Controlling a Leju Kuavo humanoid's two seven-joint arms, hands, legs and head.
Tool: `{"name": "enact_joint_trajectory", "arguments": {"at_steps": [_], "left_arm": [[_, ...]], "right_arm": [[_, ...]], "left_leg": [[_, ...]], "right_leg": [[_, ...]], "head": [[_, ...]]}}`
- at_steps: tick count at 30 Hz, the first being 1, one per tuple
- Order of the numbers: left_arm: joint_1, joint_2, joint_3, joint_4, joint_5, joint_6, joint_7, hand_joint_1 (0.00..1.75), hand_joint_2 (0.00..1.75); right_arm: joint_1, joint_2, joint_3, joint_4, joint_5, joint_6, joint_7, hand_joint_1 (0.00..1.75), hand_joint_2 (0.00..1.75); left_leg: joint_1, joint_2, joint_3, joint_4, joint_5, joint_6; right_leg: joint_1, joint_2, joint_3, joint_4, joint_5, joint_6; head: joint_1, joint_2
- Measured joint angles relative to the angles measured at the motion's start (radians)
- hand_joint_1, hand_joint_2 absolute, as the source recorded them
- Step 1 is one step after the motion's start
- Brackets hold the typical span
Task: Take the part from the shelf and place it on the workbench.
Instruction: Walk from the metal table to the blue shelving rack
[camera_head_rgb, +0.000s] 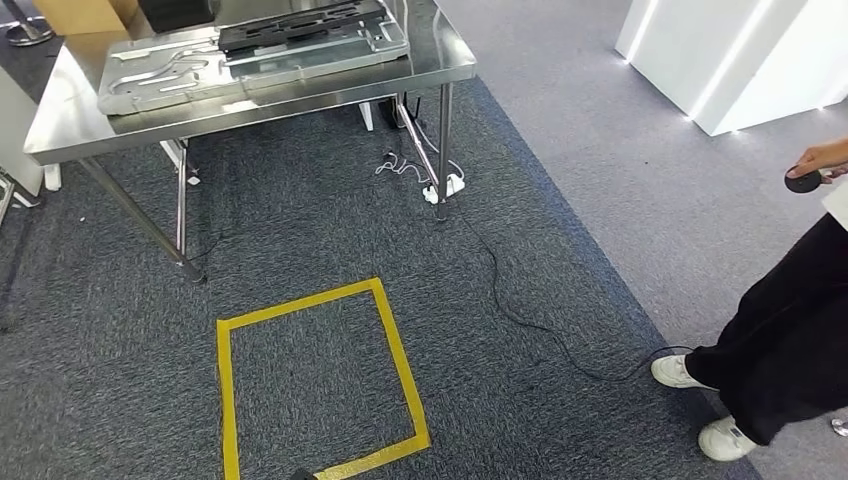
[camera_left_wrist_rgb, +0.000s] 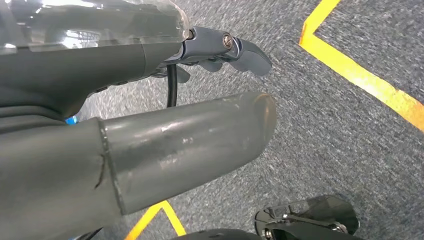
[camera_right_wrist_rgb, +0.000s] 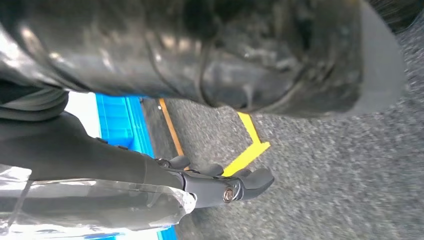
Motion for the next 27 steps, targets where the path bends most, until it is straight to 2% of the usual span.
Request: {"name": "enact_joint_trajectory", "arguments": {"at_steps": [1, 3, 5, 7, 8, 9, 11, 12, 13, 14, 15, 16, 17, 19, 20, 22, 23, 24, 25, 26, 27], "left_arm": [[0.000, 0.000, 0.000, 0.000, 0.001, 0.000, 0.002, 0.00, 0.00], [0.001, 0.001, 0.000, 0.000, 0.004, -0.001, 0.004, 0.00, 0.00], [0.000, 0.002, 0.000, 0.000, 0.007, -0.001, 0.005, 0.00, 0.00], [-0.003, 0.002, 0.000, 0.000, 0.008, -0.001, 0.006, 0.00, 0.00], [-0.004, 0.001, 0.001, 0.000, 0.008, -0.001, 0.006, 0.00, 0.00], [-0.004, 0.000, 0.001, 0.000, 0.008, -0.001, 0.006, 0.00, 0.00], [-0.003, 0.000, 0.001, 0.000, 0.008, -0.001, 0.007, 0.00, 0.00], [-0.001, 0.000, 0.001, 0.000, 0.006, -0.003, 0.010, 0.00, 0.00], [0.001, 0.000, 0.001, 0.000, 0.004, -0.005, 0.013, 0.00, 0.00], [0.001, 0.000, 0.001, 0.000, 0.002, -0.008, 0.017, 0.00, 0.00], [0.001, -0.001, 0.001, 0.000, 0.001, -0.010, 0.019, 0.00, 0.00], [0.000, -0.001, 0.001, 0.000, 0.000, -0.012, 0.020, 0.00, 0.00], [-0.001, -0.002, 0.001, 0.000, 0.002, -0.013, 0.021, 0.00, 0.00], [-0.002, -0.003, 0.003, 0.000, 0.008, -0.012, 0.019, 0.00, 0.00], [-0.002, -0.003, 0.006, 0.000, 0.012, -0.011, 0.016, 0.00, 0.00], [-0.003, -0.003, 0.013, 0.000, 0.020, -0.007, 0.002, 0.00, 0.00], [-0.004, -0.003, 0.017, 0.000, 0.027, -0.004, -0.008, 0.00, 0.00], [-0.004, -0.003, 0.021, 0.000, 0.033, 0.000, -0.018, 0.00, 0.00], [-0.005, -0.004, 0.026, 0.000, 0.039, 0.004, -0.028, 0.00, 0.00], [-0.004, -0.004, 0.032, 0.000, 0.043, 0.007, -0.036, 0.00, 0.00], [-0.003, -0.004, 0.037, 0.000, 0.046, 0.009, -0.042, 0.00, 0.00]], "right_arm": [[0.001, 0.000, 0.000, 0.000, 0.001, 0.000, 0.001, 0.00, 0.00], [0.000, 0.003, 0.000, 0.000, 0.001, 0.000, 0.001, 0.00, 0.00], [-0.001, 0.005, 0.000, 0.000, 0.001, 0.000, 0.001, 0.00, 0.00], [0.002, 0.006, 0.000, 0.000, 0.001, 0.000, 0.001, 0.00, 0.00], [0.004, 0.006, 0.000, 0.001, 0.001, 0.000, 0.001, 0.00, 0.00], [0.005, 0.006, 0.000, 0.001, 0.001, 0.000, 0.001, 0.00, 0.00], [0.004, 0.006, -0.001, 0.001, 0.001, -0.001, 0.002, 0.00, 0.00], [0.003, 0.006, -0.001, 0.001, 0.001, -0.002, 0.002, 0.00, 0.00], [0.003, 0.006, -0.001, 0.001, 0.001, -0.005, 0.002, 0.00, 0.00], [0.004, 0.006, -0.002, 0.001, 0.001, -0.008, 0.002, 0.00, 0.00], [0.005, 0.005, -0.002, 0.001, 0.001, -0.013, 0.002, 0.00, 0.00], [0.005, 0.004, -0.003, 0.001, 0.001, -0.018, 0.002, 0.00, 0.00], [0.006, 0.002, -0.004, 0.001, 0.001, -0.023, 0.002, 0.00, 0.00], [0.003, -0.001, -0.005, 0.001, 0.001, -0.032, 0.002, 0.00, 0.00], [0.002, -0.002, -0.006, 0.001, 0.001, -0.037, 0.002, 0.00, 0.00], [0.002, -0.003, -0.009, 0.001, 0.003, -0.042, 0.002, 0.00, 0.00], [0.003, -0.004, -0.011, 0.001, 0.006, -0.042, 0.002, 0.00, 0.00], [0.004, -0.006, -0.013, 0.001, 0.010, -0.041, 0.002, 0.00, 0.00], [0.003, -0.007, -0.014, 0.001, 0.014, -0.039, 0.002, 0.00, 0.00], [0.002, -0.008, -0.014, 0.001, 0.017, -0.037, 0.002, 0.00, 0.00], [0.001, -0.009, -0.014, 0.001, 0.018, -0.034, 0.002, 0.00, 0.00]], "left_leg": [[0.000, -0.009, 0.028, -0.058, 0.038, 0.003], [0.001, -0.055, 0.086, -0.185, 0.090, 0.012], [0.000, -0.083, 0.106, -0.238, 0.098, 0.019], [0.000, -0.065, 0.107, -0.245, 0.104, 0.028], [0.002, -0.053, 0.109, -0.251, 0.110, 0.034], [0.005, -0.040, 0.110, -0.258, 0.115, 0.041], [0.006, -0.010, 0.109, -0.265, 0.121, 0.049], [0.006, 0.006, 0.107, -0.265, 0.121, 0.050], [0.005, 0.022, 0.106, -0.264, 0.120, 0.050], [0.005, 0.037, 0.105, -0.264, 0.119, 0.049], [0.005, 0.051, 0.105, -0.263, 0.118, 0.047], [0.005, 0.063, 0.107, -0.262, 0.116, 0.045], [0.005, 0.074, 0.109, -0.261, 0.114, 0.041], [0.002, 0.093, 0.115, -0.260, 0.107, 0.029], [0.001, 0.100, 0.118, -0.261, 0.105, 0.023], [0.000, 0.116, 0.126, -0.263, 0.103, 0.010], [0.002, 0.112, 0.130, -0.260, 0.098, 0.004], [0.004, 0.095, 0.128, -0.250, 0.087, -0.001], [0.006, 0.069, 0.114, -0.217, 0.062, -0.004], [0.008, 0.039, 0.091, -0.166, 0.029, -0.006], [0.008, 0.018, 0.059, -0.099, -0.006, -0.006]], "right_leg": [[0.000, 0.014, -0.001, 0.004, 0.000, 0.001], [0.000, 0.040, -0.007, 0.015, -0.002, 0.006], [-0.002, 0.061, -0.018, 0.022, 0.001, 0.019], [-0.005, 0.079, -0.027, 0.021, 0.007, 0.034], [-0.004, 0.069, -0.032, 0.027, 0.003, 0.039], [-0.003, 0.046, -0.045, 0.050, -0.013, 0.043], [-0.002, -0.013, -0.094, 0.149, -0.072, 0.049], [-0.004, -0.030, -0.126, 0.215, -0.103, 0.054], [-0.006, -0.037, -0.150, 0.265, -0.121, 0.058], [-0.009, -0.042, -0.159, 0.290, -0.123, 0.062], [-0.011, -0.046, -0.147, 0.273, -0.107, 0.064], [-0.012, -0.054, -0.116, 0.220, -0.077, 0.064], [-0.012, -0.072, -0.072, 0.144, -0.047, 0.062], [-0.007, -0.108, -0.010, 0.032, -0.011, 0.053], [-0.004, -0.117, 0.001, 0.010, -0.009, 0.048], [0.001, -0.102, -0.002, 0.009, -0.008, 0.037], [-0.001, -0.093, -0.001, 0.005, -0.006, 0.030], [-0.003, -0.082, 0.000, 0.002, -0.003, 0.024], [-0.006, -0.072, 0.000, -0.002, 0.001, 0.017], [-0.007, -0.062, 0.000, -0.004, 0.003, 0.012], [-0.005, -0.051, -0.002, -0.004, 0.005, 0.008]], "head": [[0.000, 0.000], [0.001, 0.000], [0.001, 0.000], [0.001, 0.000], [0.001, 0.000], [0.003, 0.000], [0.007, 0.000], [0.008, 0.000], [0.008, 0.000], [0.008, 0.000], [0.008, 0.000], [0.009, 0.000], [0.009, 0.000], [0.008, 0.000], [0.008, 0.000], [0.007, 0.000], [0.007, 0.000], [0.006, 0.000], [0.005, 0.000], [0.004, 0.000], [0.004, 0.000]]}}
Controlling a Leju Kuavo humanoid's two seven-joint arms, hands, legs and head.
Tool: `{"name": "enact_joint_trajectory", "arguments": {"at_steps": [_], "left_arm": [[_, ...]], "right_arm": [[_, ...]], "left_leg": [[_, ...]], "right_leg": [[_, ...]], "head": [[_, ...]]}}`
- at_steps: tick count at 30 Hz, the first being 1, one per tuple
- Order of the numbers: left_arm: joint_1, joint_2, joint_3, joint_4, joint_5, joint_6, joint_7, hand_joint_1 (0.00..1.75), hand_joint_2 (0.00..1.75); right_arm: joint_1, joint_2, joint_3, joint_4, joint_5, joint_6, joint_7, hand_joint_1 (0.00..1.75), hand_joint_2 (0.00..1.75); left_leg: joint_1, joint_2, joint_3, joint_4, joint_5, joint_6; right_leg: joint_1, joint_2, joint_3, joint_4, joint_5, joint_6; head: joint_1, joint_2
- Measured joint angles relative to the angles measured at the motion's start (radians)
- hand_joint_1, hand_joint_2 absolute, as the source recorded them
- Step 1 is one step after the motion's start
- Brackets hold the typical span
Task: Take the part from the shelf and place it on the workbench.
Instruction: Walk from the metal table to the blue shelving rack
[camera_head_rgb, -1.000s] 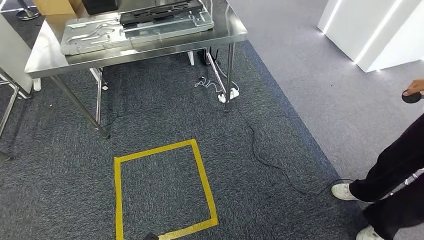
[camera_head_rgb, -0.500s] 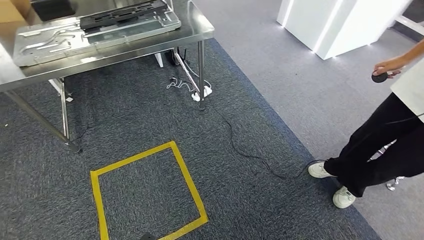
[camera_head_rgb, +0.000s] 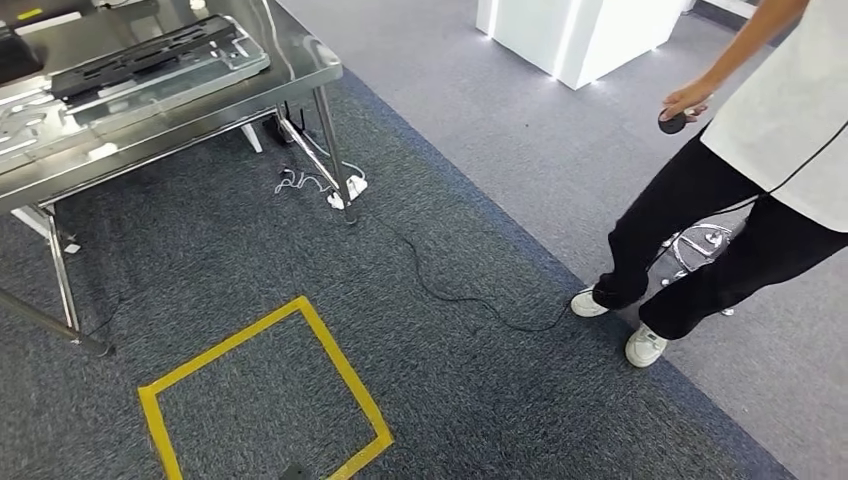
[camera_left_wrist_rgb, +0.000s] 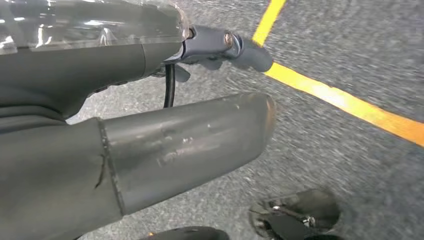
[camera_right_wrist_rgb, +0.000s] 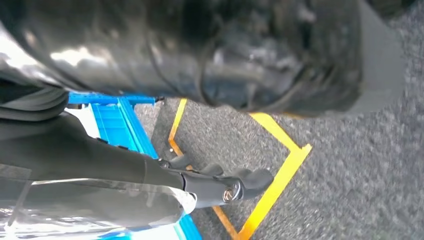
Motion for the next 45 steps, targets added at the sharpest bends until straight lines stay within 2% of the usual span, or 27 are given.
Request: {"name": "enact_joint_trajectory", "arguments": {"at_steps": [1, 2, 3, 5, 7, 9, 11, 12, 14, 16, 18, 19, 20, 22, 24, 26, 28, 30, 32, 33, 34, 36, 38, 40, 42, 43, 45], "left_arm": [[0.002, -0.001, 0.004, 0.000, 0.001, 0.001, -0.004, 0.00, 0.00], [0.006, -0.001, 0.006, 0.000, 0.001, 0.002, -0.006, 0.00, 0.00], [0.009, -0.002, 0.007, 0.000, -0.001, 0.002, -0.005, 0.00, 0.00], [0.012, -0.006, 0.007, 0.000, -0.008, 0.002, 0.000, 0.00, 0.00], [0.014, -0.009, 0.007, 0.000, -0.016, 0.001, 0.004, 0.00, 0.00], [0.015, -0.012, 0.007, 0.000, -0.022, 0.000, 0.009, 0.00, 0.00], [0.015, -0.014, 0.008, 0.001, -0.028, -0.001, 0.016, 0.00, 0.00], [0.015, -0.015, 0.008, 0.001, -0.032, -0.002, 0.020, 0.00, 0.00], [0.016, -0.017, 0.009, 0.001, -0.037, -0.006, 0.028, 0.00, 0.00], [0.019, -0.018, 0.012, 0.001, -0.029, -0.006, 0.029, 0.00, 0.00], [0.022, -0.018, 0.019, 0.001, -0.018, -0.003, 0.026, 0.00, 0.00], [0.021, -0.018, 0.023, 0.001, -0.015, -0.002, 0.025, 0.00, 0.00], [0.020, -0.018, 0.026, 0.001, -0.014, -0.002, 0.023, 0.00, 0.00], [0.017, -0.018, 0.029, 0.001, -0.012, -0.001, 0.019, 0.00, 0.00], [0.015, -0.018, 0.031, 0.001, -0.012, -0.001, 0.017, 0.00, 0.00], [0.013, -0.018, 0.032, 0.001, -0.012, -0.001, 0.016, 0.00, 0.00], [0.010, -0.018, 0.032, 0.001, -0.012, -0.001, 0.016, 0.00, 0.00], [0.012, -0.018, 0.034, 0.001, -0.012, 0.000, 0.015, 0.00, 0.00], [0.015, -0.018, 0.036, 0.001, -0.011, 0.000, 0.015, 0.00, 0.00], [0.016, -0.018, 0.037, 0.001, -0.009, 0.002, 0.014, 0.00, 0.00], [0.017, -0.018, 0.038, 0.001, -0.005, 0.004, 0.012, 0.00, 0.00], [0.016, -0.017, 0.042, 0.001, 0.002, 0.007, 0.001, 0.00, 0.00], [0.014, -0.014, 0.047, 0.001, -0.002, 0.005, -0.010, 0.00, 0.00], [0.010, -0.012, 0.048, 0.001, -0.012, 0.003, -0.015, 0.00, 0.00], [0.006, -0.012, 0.048, 0.001, -0.019, 0.001, -0.017, 0.00, 0.00], [0.004, -0.013, 0.048, 0.001, -0.022, 0.002, -0.018, 0.00, 0.00], [0.002, -0.014, 0.048, 0.001, -0.028, 0.006, -0.024, 0.00, 0.00]], "right_arm": [[-0.001, -0.001, -0.001, 0.000, 0.000, 0.003, 0.000, 0.00, 0.00], [-0.001, -0.001, -0.002, 0.000, -0.001, 0.007, -0.002, 0.00, 0.00], [-0.001, -0.001, -0.004, 0.000, -0.003, 0.011, -0.004, 0.00, 0.00], [-0.001, -0.001, -0.008, 0.000, -0.005, 0.021, -0.013, 0.00, 0.00], [-0.001, 0.000, -0.012, 0.000, -0.008, 0.027, -0.026, 0.00, 0.00], [-0.001, 0.001, -0.018, 0.000, -0.016, 0.028, -0.035, 0.00, 0.00], [0.002, 0.000, -0.026, 0.000, -0.021, 0.026, -0.035, 0.00, 0.00], [0.004, -0.001, -0.030, 0.000, -0.021, 0.021, -0.032, 0.00, 0.00], [0.005, -0.003, -0.035, 0.000, -0.018, -0.002, -0.022, 0.00, 0.00], [0.002, -0.004, -0.040, 0.000, -0.013, -0.027, -0.014, 0.00, 0.00], [0.000, -0.008, -0.043, 0.000, -0.006, -0.040, -0.011, 0.00, 0.00], [0.000, -0.010, -0.043, 0.000, -0.002, -0.042, -0.010, 0.00, 0.00], [0.001, -0.013, -0.044, 0.000, 0.000, -0.044, -0.009, 0.00, 0.00], [0.000, -0.017, -0.045, 0.000, 0.001, -0.046, -0.007, 0.00, 0.00], [-0.002, -0.019, -0.045, 0.000, 0.001, -0.047, -0.007, 0.00, 0.00], [-0.002, -0.020, -0.045, 0.000, 0.001, -0.048, -0.006, 0.00, 0.00], [-0.002, -0.020, -0.045, 0.000, 0.001, -0.048, -0.005, 0.00, 0.00], [-0.003, -0.020, -0.046, 0.000, 0.001, -0.048, -0.004, 0.00, 0.00], [-0.004, -0.020, -0.046, 0.000, 0.002, -0.048, -0.004, 0.00, 0.00], [-0.003, -0.021, -0.046, 0.000, 0.005, -0.046, -0.002, 0.00, 0.00], [-0.003, -0.022, -0.046, 0.000, 0.009, -0.044, 0.001, 0.00, 0.00], [-0.003, -0.023, -0.046, 0.000, 0.022, -0.036, 0.006, 0.00, 0.00], [-0.005, -0.023, -0.045, 0.000, 0.033, -0.027, 0.003, 0.00, 0.00], [-0.007, -0.023, -0.045, 0.000, 0.036, -0.018, -0.004, 0.00, 0.00], [-0.005, -0.024, -0.044, 0.000, 0.036, -0.006, -0.010, 0.00, 0.00], [-0.005, -0.024, -0.044, 0.000, 0.035, -0.001, -0.012, 0.00, 0.00], [-0.007, -0.025, -0.044, 0.000, 0.035, 0.008, -0.010, 0.00, 0.00]], "left_leg": [[0.000, -0.010, -0.033, 0.069, -0.028, 0.000], [0.000, -0.014, -0.057, 0.115, -0.038, 0.001], [0.000, -0.015, -0.067, 0.131, -0.030, 0.003], [0.000, -0.025, -0.037, 0.048, 0.040, 0.011], [0.001, -0.069, 0.015, -0.082, 0.101, 0.021], [-0.002, -0.103, 0.034, -0.135, 0.114, 0.025], [-0.005, -0.090, 0.036, -0.142, 0.118, 0.031], [-0.004, -0.078, 0.040, -0.150, 0.123, 0.037], [-0.001, -0.051, 0.045, -0.166, 0.133, 0.050], [-0.005, -0.022, 0.046, -0.169, 0.135, 0.056], [-0.008, 0.009, 0.045, -0.168, 0.132, 0.057], [-0.009, 0.023, 0.046, -0.168, 0.131, 0.056], [-0.009, 0.034, 0.048, -0.168, 0.129, 0.055], [-0.011, 0.054, 0.054, -0.168, 0.124, 0.049], [-0.015, 0.069, 0.061, -0.168, 0.119, 0.038], [-0.016, 0.085, 0.068, -0.171, 0.116, 0.027], [-0.013, 0.063, 0.065, -0.152, 0.097, 0.016], [-0.009, 0.011, 0.027, -0.063, 0.040, 0.009], [-0.009, -0.013, -0.038, 0.075, -0.021, 0.006], [-0.008, -0.015, -0.061, 0.118, -0.029, 0.005], [-0.008, -0.016, -0.068, 0.127, -0.017, 0.005], [-0.006, -0.029, -0.030, 0.028, 0.057, 0.007], [-0.005, -0.072, 0.020, -0.097, 0.114, 0.015], [-0.009, -0.096, 0.037, -0.144, 0.123, 0.023], [-0.011, -0.078, 0.043, -0.155, 0.127, 0.036], [-0.010, -0.066, 0.047, -0.162, 0.132, 0.044], [-0.006, -0.039, 0.052, -0.175, 0.140, 0.056]], "right_leg": [[0.002, 0.012, -0.002, 0.001, 0.001, -0.002], [0.005, 0.026, -0.002, 0.001, 0.001, -0.004], [0.007, 0.041, -0.003, 0.003, 0.001, -0.004], [0.008, 0.072, -0.003, 0.009, 0.000, -0.003], [0.008, 0.098, -0.007, 0.018, -0.003, 0.002], [0.005, 0.119, -0.017, 0.024, -0.002, 0.012], [-0.001, 0.140, -0.023, 0.021, 0.003, 0.028], [-0.001, 0.132, -0.027, 0.025, 0.001, 0.034], [0.002, 0.083, -0.055, 0.079, -0.032, 0.043], [0.003, 0.028, -0.115, 0.201, -0.096, 0.048], [0.002, 0.011, -0.156, 0.288, -0.122, 0.052], [0.001, 0.006, -0.149, 0.278, -0.108, 0.052], [0.001, -0.001, -0.120, 0.228, -0.078, 0.051], [0.005, -0.035, -0.036, 0.082, -0.022, 0.042], [0.012, -0.060, 0.004, 0.005, -0.004, 0.030], [0.016, -0.047, 0.003, -0.001, -0.003, 0.019], [0.011, -0.027, 0.005, -0.009, 0.003, 0.005], [0.006, -0.008, 0.007, -0.015, 0.009, -0.007], [0.007, 0.013, 0.005, -0.014, 0.010, -0.011], [0.007, 0.027, 0.005, -0.013, 0.010, -0.011], [0.008, 0.041, 0.005, -0.011, 0.010, -0.011], [0.007, 0.070, 0.006, -0.005, 0.008, -0.008], [0.007, 0.094, 0.001, 0.005, 0.003, 0.000], [0.005, 0.115, -0.008, 0.013, 0.002, 0.012], [0.002, 0.131, -0.015, 0.013, 0.005, 0.026], [0.002, 0.120, -0.019, 0.021, -0.001, 0.031], [0.002, 0.070, -0.054, 0.093, -0.045, 0.038]], "head": [[0.000, 0.000], [0.000, 0.000], [0.000, 0.000], [0.000, 0.000], [0.000, 0.000], [0.000, 0.000], [0.000, 0.000], [0.001, 0.000], [0.003, 0.000], [0.004, 0.000], [0.004, 0.000], [0.004, 0.000], [0.005, 0.000], [0.004, 0.000], [0.004, 0.000], [0.003, 0.000], [0.003, 0.000], [0.002, 0.000], [0.002, 0.000], [0.002, 0.000], [0.002, 0.000], [0.002, 0.000], [0.002, 0.000], [0.003, 0.000], [0.003, 0.000], [0.003, 0.000], [0.006, 0.000]]}}
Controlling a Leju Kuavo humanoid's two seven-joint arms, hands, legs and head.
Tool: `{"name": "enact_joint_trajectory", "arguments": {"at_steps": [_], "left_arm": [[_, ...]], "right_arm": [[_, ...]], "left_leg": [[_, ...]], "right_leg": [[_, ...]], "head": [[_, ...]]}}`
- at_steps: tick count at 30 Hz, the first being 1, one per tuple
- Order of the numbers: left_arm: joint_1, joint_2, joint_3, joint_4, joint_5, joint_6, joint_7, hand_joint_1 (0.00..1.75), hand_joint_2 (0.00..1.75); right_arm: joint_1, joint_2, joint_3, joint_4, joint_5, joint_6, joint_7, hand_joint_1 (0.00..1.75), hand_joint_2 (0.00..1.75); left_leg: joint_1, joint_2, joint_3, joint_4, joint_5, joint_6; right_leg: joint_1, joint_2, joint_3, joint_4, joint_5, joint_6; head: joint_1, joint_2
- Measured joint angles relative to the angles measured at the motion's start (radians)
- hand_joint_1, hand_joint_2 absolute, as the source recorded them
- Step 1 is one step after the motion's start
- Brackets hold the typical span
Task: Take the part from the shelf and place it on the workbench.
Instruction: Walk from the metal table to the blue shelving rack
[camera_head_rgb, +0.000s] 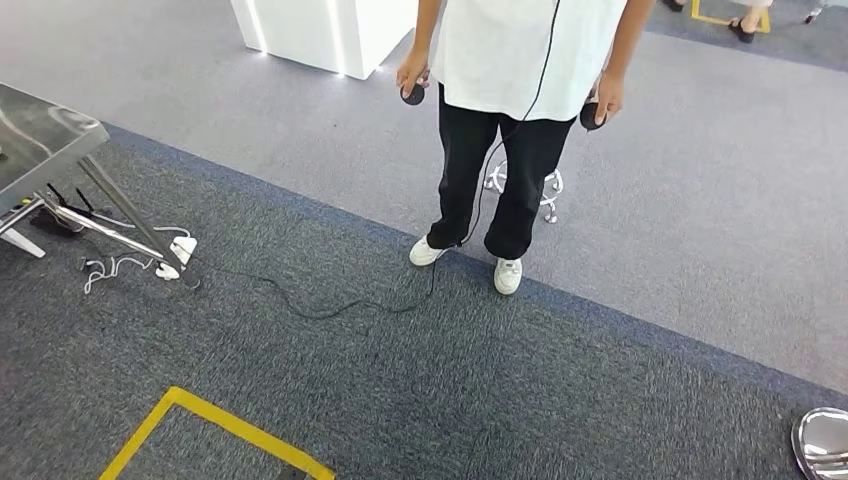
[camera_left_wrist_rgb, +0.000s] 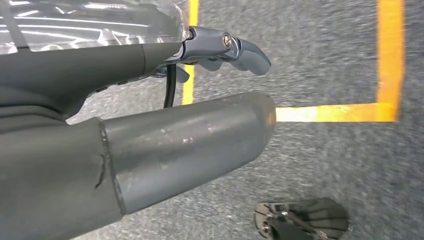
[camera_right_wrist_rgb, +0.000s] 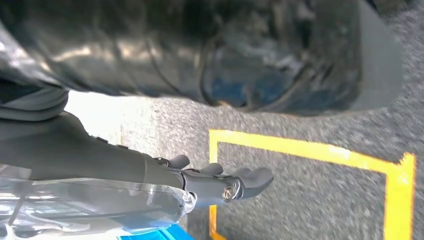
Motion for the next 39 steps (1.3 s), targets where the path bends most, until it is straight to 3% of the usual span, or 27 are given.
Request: {"name": "enact_joint_trajectory", "arguments": {"at_steps": [2, 3, 4, 5, 8, 10, 12, 14, 15, 17, 18, 19, 20, 21, 23, 24, 26, 27, 29, 31, 33, 35, 36, 37, 39], "left_arm": [[0.001, -0.002, -0.001, 0.000, -0.010, 0.007, -0.006, 0.00, 0.00], [0.002, -0.003, -0.002, 0.000, -0.015, 0.010, -0.002, 0.00, 0.00], [0.002, -0.004, -0.002, 0.000, -0.021, 0.013, 0.006, 0.00, 0.00], [0.002, -0.006, -0.003, 0.000, -0.026, 0.014, 0.017, 0.00, 0.00], [0.002, -0.007, -0.007, 0.000, -0.036, 0.013, 0.029, 0.00, 0.00], [0.001, -0.007, -0.011, 0.000, -0.040, 0.012, 0.015, 0.00, 0.00], [-0.003, -0.008, -0.015, 0.000, -0.041, 0.013, 0.005, 0.00, 0.00], [-0.005, -0.009, -0.017, 0.000, -0.041, 0.013, 0.007, 0.00, 0.00], [-0.005, -0.010, -0.018, 0.000, -0.042, 0.013, 0.008, 0.00, 0.00], [-0.002, -0.010, -0.019, 0.000, -0.044, 0.013, 0.010, 0.00, 0.00], [0.000, -0.010, -0.019, 0.000, -0.044, 0.013, 0.011, 0.00, 0.00], [0.002, -0.010, -0.019, 0.000, -0.044, 0.013, 0.011, 0.00, 0.00], [0.004, -0.010, -0.020, 0.000, -0.044, 0.013, 0.011, 0.00, 0.00], [0.004, -0.010, -0.020, 0.000, -0.044, 0.013, 0.012, 0.00, 0.00], [0.004, -0.010, -0.020, 0.000, -0.044, 0.013, 0.014, 0.00, 0.00], [0.004, -0.008, -0.020, 0.000, -0.044, 0.013, 0.015, 0.00, 0.00], [0.002, -0.005, -0.019, 0.000, -0.043, 0.013, 0.015, 0.00, 0.00], [0.001, -0.003, -0.019, 0.000, -0.043, 0.013, 0.013, 0.00, 0.00], [-0.003, -0.004, -0.019, 0.000, -0.043, 0.013, 0.011, 0.00, 0.00], [-0.002, -0.005, -0.019, 0.000, -0.047, 0.012, 0.013, 0.00, 0.00], [0.000, -0.006, -0.020, 0.000, -0.050, 0.012, 0.017, 0.00, 0.00], [0.005, -0.007, -0.020, 0.000, -0.053, 0.012, 0.021, 0.00, 0.00], [0.006, -0.007, -0.020, 0.000, -0.056, 0.012, 0.023, 0.00, 0.00], [0.007, -0.007, -0.020, 0.000, -0.058, 0.012, 0.025, 0.00, 0.00], [0.007, -0.007, -0.021, 0.000, -0.063, 0.012, 0.027, 0.00, 0.00]], "right_arm": [[-0.004, 0.000, 0.000, 0.000, -0.001, 0.004, 0.006, 0.00, 0.00], [-0.005, 0.000, 0.000, 0.000, -0.002, 0.005, 0.008, 0.00, 0.00], [-0.004, 0.000, 0.000, 0.000, -0.002, 0.006, 0.009, 0.00, 0.00], [-0.003, 0.000, -0.001, 0.000, -0.003, 0.007, 0.009, 0.00, 0.00], [-0.002, 0.002, -0.002, 0.000, -0.002, 0.012, 0.014, 0.00, 0.00], [-0.003, 0.005, -0.002, 0.000, 0.000, 0.014, 0.015, 0.00, 0.00], [-0.001, 0.006, -0.002, 0.000, 0.000, 0.015, 0.016, 0.00, 0.00], [-0.001, 0.007, -0.003, 0.000, -0.001, 0.014, 0.015, 0.00, 0.00], [-0.002, 0.007, -0.003, 0.000, -0.001, 0.014, 0.015, 0.00, 0.00], [-0.003, 0.006, -0.003, 0.000, -0.001, 0.014, 0.015, 0.00, 0.00], [-0.003, 0.006, -0.003, 0.000, -0.001, 0.014, 0.015, 0.00, 0.00], [-0.003, 0.007, -0.003, 0.000, -0.001, 0.015, 0.015, 0.00, 0.00], [-0.002, 0.007, -0.003, 0.000, -0.001, 0.015, 0.015, 0.00, 0.00], [-0.002, 0.007, -0.003, 0.000, -0.001, 0.015, 0.015, 0.00, 0.00], [-0.001, 0.008, -0.003, 0.000, -0.001, 0.015, 0.015, 0.00, 0.00], [-0.001, 0.010, -0.003, 0.000, 0.000, 0.016, 0.015, 0.00, 0.00], [-0.002, 0.015, -0.003, 0.000, 0.002, 0.018, 0.015, 0.00, 0.00], [-0.001, 0.017, -0.003, 0.001, 0.002, 0.018, 0.015, 0.00, 0.00], [0.002, 0.017, -0.004, 0.001, 0.002, 0.016, 0.016, 0.00, 0.00], [0.003, 0.016, -0.004, 0.001, 0.002, 0.014, 0.019, 0.00, 0.00], [0.000, 0.016, -0.005, 0.001, 0.003, 0.013, 0.024, 0.00, 0.00], [-0.001, 0.015, -0.005, 0.001, 0.003, 0.013, 0.027, 0.00, 0.00], [-0.001, 0.014, -0.007, 0.001, 0.003, 0.013, 0.028, 0.00, 0.00], [0.000, 0.014, -0.008, 0.001, 0.003, 0.013, 0.028, 0.00, 0.00], [0.002, 0.014, -0.011, 0.001, 0.003, 0.013, 0.029, 0.00, 0.00]], "left_leg": [[-0.002, 0.027, 0.000, -0.002, -0.001, 0.003], [-0.003, 0.042, 0.000, -0.002, -0.002, 0.003], [-0.003, 0.055, 0.001, -0.001, -0.004, 0.001], [-0.003, 0.068, 0.003, 0.000, -0.007, -0.001], [-0.003, 0.099, 0.011, 0.006, -0.021, -0.018], [-0.009, 0.113, 0.016, 0.009, -0.029, -0.031], [-0.008, 0.127, 0.026, 0.008, -0.034, -0.043], [-0.001, 0.106, 0.024, 0.029, -0.056, -0.053], [0.001, 0.082, 0.007, 0.070, -0.083, -0.055], [0.001, 0.036, -0.063, 0.212, -0.152, -0.051], [-0.002, 0.028, -0.101, 0.282, -0.173, -0.046], [-0.005, 0.025, -0.126, 0.321, -0.175, -0.038], [-0.010, 0.024, -0.136, 0.326, -0.159, -0.029], [-0.015, 0.021, -0.128, 0.294, -0.128, -0.020], [-0.029, 0.006, -0.088, 0.186, -0.058, -0.001], [-0.036, -0.015, -0.063, 0.123, -0.028, 0.010], [-0.045, -0.045, -0.032, 0.039, 0.005, 0.025], [-0.048, -0.050, -0.026, 0.023, 0.007, 0.028], [-0.045, -0.032, -0.019, 0.007, 0.015, 0.026], [-0.038, -0.011, -0.008, -0.018, 0.027, 0.026], [-0.035, 0.016, -0.002, -0.031, 0.031, 0.025], [-0.033, 0.046, -0.003, -0.031, 0.028, 0.022], [-0.030, 0.060, -0.002, -0.029, 0.025, 0.018], [-0.026, 0.072, -0.002, -0.026, 0.021, 0.013], [-0.018, 0.094, -0.002, -0.011, 0.009, -0.002]], "right_leg": [[-0.001, -0.045, -0.062, 0.126, -0.061, 0.007], [-0.004, -0.053, -0.085, 0.171, -0.075, 0.011], [-0.007, -0.059, -0.092, 0.185, -0.070, 0.015], [-0.011, -0.064, -0.077, 0.159, -0.048, 0.018], [-0.017, -0.115, 0.022, -0.030, 0.033, 0.020], [-0.011, -0.133, 0.041, -0.072, 0.038, 0.007], [-0.007, -0.114, 0.040, -0.069, 0.037, -0.010], [-0.006, -0.096, 0.043, -0.072, 0.039, -0.026], [-0.006, -0.087, 0.044, -0.074, 0.041, -0.033], [0.000, -0.065, 0.043, -0.075, 0.043, -0.043], [0.005, -0.050, 0.042, -0.075, 0.044, -0.046], [0.010, -0.036, 0.042, -0.075, 0.044, -0.048], [0.015, -0.022, 0.043, -0.075, 0.044, -0.050], [0.018, -0.010, 0.045, -0.074, 0.044, -0.051], [0.022, 0.011, 0.048, -0.074, 0.044, -0.052], [0.022, 0.020, 0.049, -0.074, 0.044, -0.052], [0.018, 0.038, 0.046, -0.073, 0.045, -0.049], [0.016, 0.047, 0.043, -0.074, 0.047, -0.046], [0.014, 0.055, 0.039, -0.075, 0.049, -0.040], [0.017, 0.016, 0.025, -0.043, 0.025, -0.033], [0.015, -0.035, -0.024, 0.055, -0.034, -0.021], [0.003, -0.053, -0.078, 0.161, -0.076, -0.006], [-0.004, -0.058, -0.086, 0.177, -0.073, 0.003], [-0.010, -0.064, -0.074, 0.154, -0.051, 0.012], [-0.020, -0.100, -0.009, 0.032, 0.008, 0.029]], "head": [[0.001, 0.000], [0.001, 0.000], [0.001, 0.000], [0.001, 0.000], [0.001, 0.000], [-0.001, 0.000], [-0.002, 0.000], [-0.002, 0.000], [-0.003, 0.000], [-0.003, 0.000], [-0.003, 0.000], [-0.003, 0.000], [-0.003, 0.000], [-0.003, 0.000], [-0.003, 0.000], [-0.002, 0.000], [-0.003, 0.000], [-0.004, 0.000], [-0.005, 0.000], [-0.003, 0.000], [-0.001, 0.000], [-0.001, 0.000], [-0.001, 0.000], [-0.001, 0.000], [0.000, 0.000]]}}
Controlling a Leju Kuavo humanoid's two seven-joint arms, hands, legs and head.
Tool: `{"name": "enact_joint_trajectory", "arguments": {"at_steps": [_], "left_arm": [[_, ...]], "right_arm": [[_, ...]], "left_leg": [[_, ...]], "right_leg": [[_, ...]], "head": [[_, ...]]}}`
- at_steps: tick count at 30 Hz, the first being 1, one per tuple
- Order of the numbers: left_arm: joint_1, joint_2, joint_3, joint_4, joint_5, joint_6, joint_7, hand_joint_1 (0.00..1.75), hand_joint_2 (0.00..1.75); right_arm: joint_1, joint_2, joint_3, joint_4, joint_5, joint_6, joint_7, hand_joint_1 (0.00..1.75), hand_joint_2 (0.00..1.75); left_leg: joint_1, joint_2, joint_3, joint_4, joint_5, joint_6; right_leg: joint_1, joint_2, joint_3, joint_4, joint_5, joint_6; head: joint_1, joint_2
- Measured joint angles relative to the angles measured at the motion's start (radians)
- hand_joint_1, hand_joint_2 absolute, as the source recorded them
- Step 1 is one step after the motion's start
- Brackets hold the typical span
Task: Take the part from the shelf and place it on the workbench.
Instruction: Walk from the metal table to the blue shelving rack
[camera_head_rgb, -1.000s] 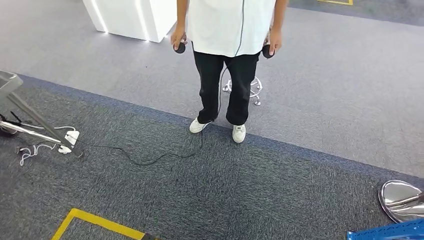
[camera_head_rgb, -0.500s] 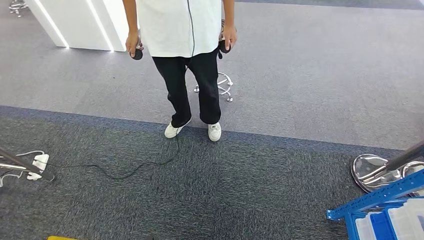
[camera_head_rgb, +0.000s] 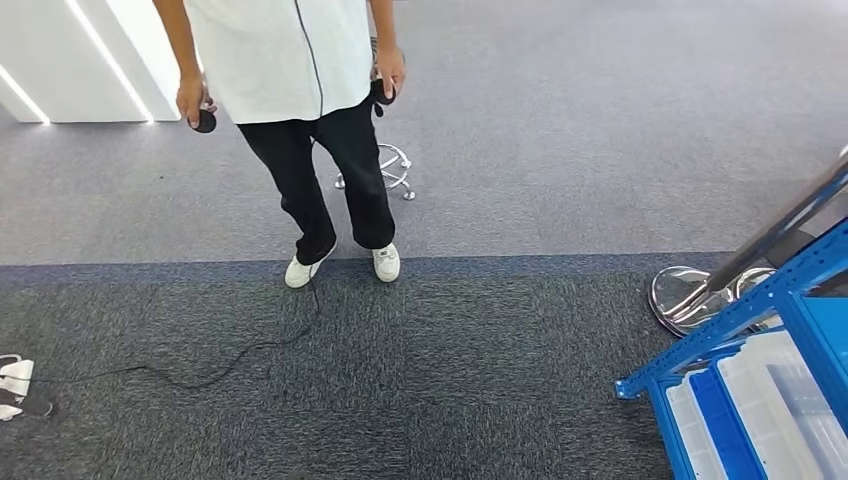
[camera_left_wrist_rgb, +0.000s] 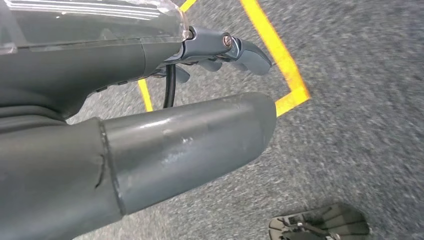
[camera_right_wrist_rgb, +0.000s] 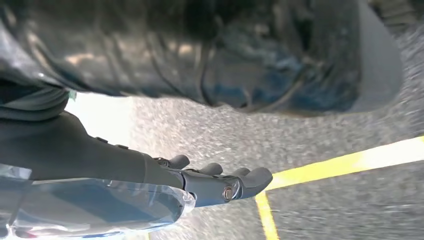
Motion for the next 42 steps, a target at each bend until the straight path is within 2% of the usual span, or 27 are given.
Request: {"name": "enact_joint_trajectory", "arguments": {"at_steps": [1, 3, 5, 6, 8, 9, 11, 12, 13, 15, 17, 18, 20, 21, 23, 25, 26, 27, 28, 29, 30, 32, 33, 37, 39, 41, 42], "left_arm": [[0.000, 0.001, 0.000, 0.000, -0.001, 0.000, 0.001, 0.00, 0.00], [-0.001, 0.001, -0.002, 0.000, -0.004, 0.001, 0.002, 0.00, 0.00], [-0.003, 0.000, -0.005, 0.000, -0.007, 0.001, 0.002, 0.00, 0.00], [-0.004, -0.001, -0.006, 0.000, -0.009, 0.001, 0.002, 0.00, 0.00], [-0.005, -0.002, -0.007, 0.000, -0.012, 0.001, 0.002, 0.00, 0.00], [-0.004, -0.002, -0.007, 0.000, -0.013, 0.001, 0.002, 0.00, 0.00], [0.000, -0.002, -0.007, 0.000, -0.013, 0.001, 0.000, 0.00, 0.00], [0.002, -0.002, -0.007, 0.000, -0.012, 0.001, -0.001, 0.00, 0.00], [0.003, -0.002, -0.007, 0.000, -0.012, 0.001, -0.002, 0.00, 0.00], [0.004, -0.002, -0.007, 0.000, -0.011, 0.001, -0.005, 0.00, 0.00], [0.004, -0.002, -0.007, 0.000, -0.010, 0.002, -0.007, 0.00, 0.00], [0.003, -0.002, -0.007, 0.000, -0.010, 0.002, -0.007, 0.00, 0.00], [0.000, -0.002, -0.007, 0.000, -0.009, 0.004, -0.007, 0.00, 0.00], [-0.002, -0.002, -0.007, 0.000, -0.009, 0.004, -0.007, 0.00, 0.00], [-0.001, -0.004, -0.007, 0.000, -0.009, 0.006, -0.007, 0.00, 0.00], [0.003, -0.004, -0.006, 0.000, -0.009, 0.006, -0.006, 0.00, 0.00], [0.005, -0.005, -0.006, 0.000, -0.009, 0.006, -0.006, 0.00, 0.00], [0.005, -0.005, -0.006, 0.000, -0.009, 0.006, -0.006, 0.00, 0.00], [0.005, -0.005, -0.006, 0.000, -0.009, 0.006, -0.006, 0.00, 0.00], [0.004, -0.005, -0.006, 0.000, -0.009, 0.006, -0.006, 0.00, 0.00], [0.003, -0.006, -0.006, 0.000, -0.009, 0.006, -0.006, 0.00, 0.00], [0.002, -0.006, -0.006, 0.000, -0.009, 0.006, -0.006, 0.00, 0.00], [0.002, -0.007, -0.006, 0.000, -0.009, 0.006, -0.006, 0.00, 0.00], [-0.005, -0.006, -0.006, 0.000, -0.007, 0.006, -0.007, 0.00, 0.00], [-0.007, -0.005, -0.006, 0.000, -0.004, 0.004, -0.008, 0.00, 0.00], [-0.006, -0.003, -0.006, 0.000, -0.001, 0.002, -0.009, 0.00, 0.00], [-0.005, -0.002, -0.006, 0.000, 0.000, 0.001, -0.009, 0.00, 0.00]], "right_arm": [[0.000, 0.001, -0.001, 0.000, 0.000, 0.000, 0.000, 0.00, 0.00], [-0.002, 0.002, -0.002, 0.000, 0.000, -0.001, 0.000, 0.00, 0.00], [0.000, 0.002, -0.004, 0.000, 0.000, -0.002, 0.001, 0.00, 0.00], [0.001, 0.002, -0.005, 0.000, 0.000, -0.003, 0.001, 0.00, 0.00], [0.000, 0.002, -0.008, 0.000, 0.000, -0.007, 0.001, 0.00, 0.00], [-0.001, 0.001, -0.008, 0.000, 0.000, -0.009, 0.001, 0.00, 0.00], [-0.003, 0.001, -0.010, 0.000, 0.000, -0.011, 0.001, 0.00, 0.00], [-0.002, 0.001, -0.011, 0.000, 0.000, -0.012, 0.001, 0.00, 0.00], [-0.002, 0.001, -0.013, 0.000, 0.000, -0.012, 0.001, 0.00, 0.00], [-0.001, 0.001, -0.015, 0.000, 0.000, -0.012, 0.001, 0.00, 0.00], [-0.002, 0.003, -0.017, 0.000, 0.000, -0.013, 0.001, 0.00, 0.00], [-0.002, 0.004, -0.017, 0.000, 0.000, -0.013, 0.001, 0.00, 0.00], [0.002, 0.004, -0.018, 0.000, -0.001, -0.014, 0.000, 0.00, 0.00], [0.004, 0.004, -0.019, 0.000, -0.001, -0.014, 0.000, 0.00, 0.00], [0.004, 0.003, -0.021, 0.000, -0.002, -0.014, -0.001, 0.00, 0.00], [0.000, 0.003, -0.023, 0.000, -0.002, -0.014, -0.001, 0.00, 0.00], [-0.001, 0.003, -0.023, 0.000, -0.002, -0.014, -0.002, 0.00, 0.00], [-0.001, 0.003, -0.024, 0.000, -0.002, -0.014, -0.002, 0.00, 0.00], [0.000, 0.003, -0.025, 0.000, -0.002, -0.014, -0.002, 0.00, 0.00], [0.000, 0.002, -0.026, 0.000, -0.002, -0.014, -0.002, 0.00, 0.00], [0.001, 0.001, -0.026, 0.000, -0.002, -0.014, -0.002, 0.00, 0.00], [0.000, 0.000, -0.027, 0.000, -0.002, -0.014, -0.004, 0.00, 0.00], [-0.001, 0.000, -0.027, 0.000, -0.002, -0.014, -0.005, 0.00, 0.00], [0.000, -0.001, -0.031, 0.000, -0.001, -0.014, -0.008, 0.00, 0.00], [0.000, -0.001, -0.032, 0.000, 0.001, -0.014, -0.008, 0.00, 0.00], [-0.002, -0.001, -0.032, 0.000, 0.002, -0.013, -0.008, 0.00, 0.00], [-0.002, -0.001, -0.032, 0.000, 0.002, -0.013, -0.008, 0.00, 0.00]], "left_leg": [[0.002, 0.009, -0.002, 0.011, -0.009, -0.010], [0.001, 0.026, -0.001, 0.024, -0.024, -0.027], [0.004, 0.039, 0.009, 0.026, -0.031, -0.039], [0.008, 0.030, 0.011, 0.032, -0.039, -0.045], [0.015, -0.017, -0.013, 0.094, -0.084, -0.053], [0.017, -0.044, -0.041, 0.156, -0.118, -0.054], [0.016, -0.065, -0.106, 0.285, -0.167, -0.050], [0.015, -0.068, -0.124, 0.314, -0.166, -0.046], [0.014, -0.071, -0.125, 0.304, -0.144, -0.040], [0.008, -0.096, -0.083, 0.189, -0.064, -0.024], [0.004, -0.138, -0.039, 0.075, -0.015, -0.013], [0.002, -0.151, -0.028, 0.050, -0.011, -0.010], [0.001, -0.142, -0.021, 0.038, -0.012, -0.008], [0.002, -0.132, -0.017, 0.030, -0.007, -0.005], [0.007, -0.106, -0.011, 0.011, 0.003, 0.004], [0.005, -0.076, -0.010, 0.007, 0.005, 0.009], [0.004, -0.061, -0.010, 0.008, 0.003, 0.009], [0.003, -0.046, -0.010, 0.009, 0.001, 0.009], [0.003, -0.032, -0.010, 0.011, -0.001, 0.008], [0.003, -0.020, -0.008, 0.013, -0.004, 0.006], [0.004, -0.008, -0.007, 0.017, -0.008, 0.003], [0.001, 0.011, -0.004, 0.024, -0.016, -0.006], [-0.001, 0.017, -0.003, 0.027, -0.020, -0.011], [-0.001, 0.036, 0.006, 0.028, -0.027, -0.028], [0.003, 0.000, -0.006, 0.067, -0.060, -0.039], [0.008, -0.053, -0.057, 0.183, -0.126, -0.046], [0.009, -0.064, -0.089, 0.251, -0.155, -0.047]], "right_leg": [[-0.001, -0.017, 0.028, -0.055, 0.019, 0.001], [0.003, -0.030, 0.049, -0.097, 0.022, -0.014], [0.008, -0.009, 0.049, -0.095, 0.021, -0.036], [0.008, 0.001, 0.051, -0.097, 0.022, -0.043], [0.008, 0.020, 0.053, -0.100, 0.026, -0.057], [0.010, 0.031, 0.052, -0.100, 0.026, -0.061], [0.017, 0.057, 0.051, -0.100, 0.026, -0.066], [0.020, 0.071, 0.051, -0.100, 0.026, -0.068], [0.023, 0.086, 0.053, -0.100, 0.026, -0.068], [0.024, 0.114, 0.056, -0.100, 0.025, -0.068], [0.024, 0.138, 0.055, -0.098, 0.026, -0.065], [0.022, 0.149, 0.052, -0.098, 0.027, -0.061], [0.019, 0.168, 0.047, -0.102, 0.031, -0.048], [0.019, 0.161, 0.046, -0.101, 0.029, -0.043], [0.025, 0.112, 0.024, -0.057, -0.002, -0.035], [0.025, 0.059, -0.032, 0.059, -0.065, -0.032], [0.024, 0.049, -0.060, 0.118, -0.088, -0.029], [0.021, 0.043, -0.077, 0.154, -0.095, -0.026], [0.020, 0.038, -0.073, 0.150, -0.081, -0.023], [0.019, 0.032, -0.050, 0.109, -0.052, -0.022], [0.018, 0.017, -0.011, 0.036, -0.019, -0.022], [0.024, -0.016, 0.050, -0.078, 0.020, -0.030], [0.027, -0.027, 0.062, -0.103, 0.024, -0.035], [0.028, -0.003, 0.058, -0.108, 0.027, -0.054], [0.021, 0.015, 0.061, -0.116, 0.034, -0.066], [0.019, 0.035, 0.059, -0.118, 0.039, -0.073], [0.020, 0.047, 0.057, -0.116, 0.040, -0.074]], "head": [[-0.001, 0.000], [-0.004, 0.000], [-0.006, 0.000], [-0.007, 0.000], [-0.007, 0.000], [-0.008, 0.000], [-0.008, 0.000], [-0.009, 0.000], [-0.009, 0.000], [-0.009, 0.000], [-0.008, 0.000], [-0.008, 0.000], [-0.008, 0.000], [-0.008, 0.000], [-0.005, 0.000], [-0.003, 0.000], [-0.003, 0.000], [-0.003, 0.000], [-0.003, 0.000], [-0.003, 0.000], [-0.003, 0.000], [-0.003, 0.000], [-0.003, 0.000], [-0.004, 0.000], [-0.006, 0.000], [-0.009, 0.000], [-0.009, 0.000]]}}
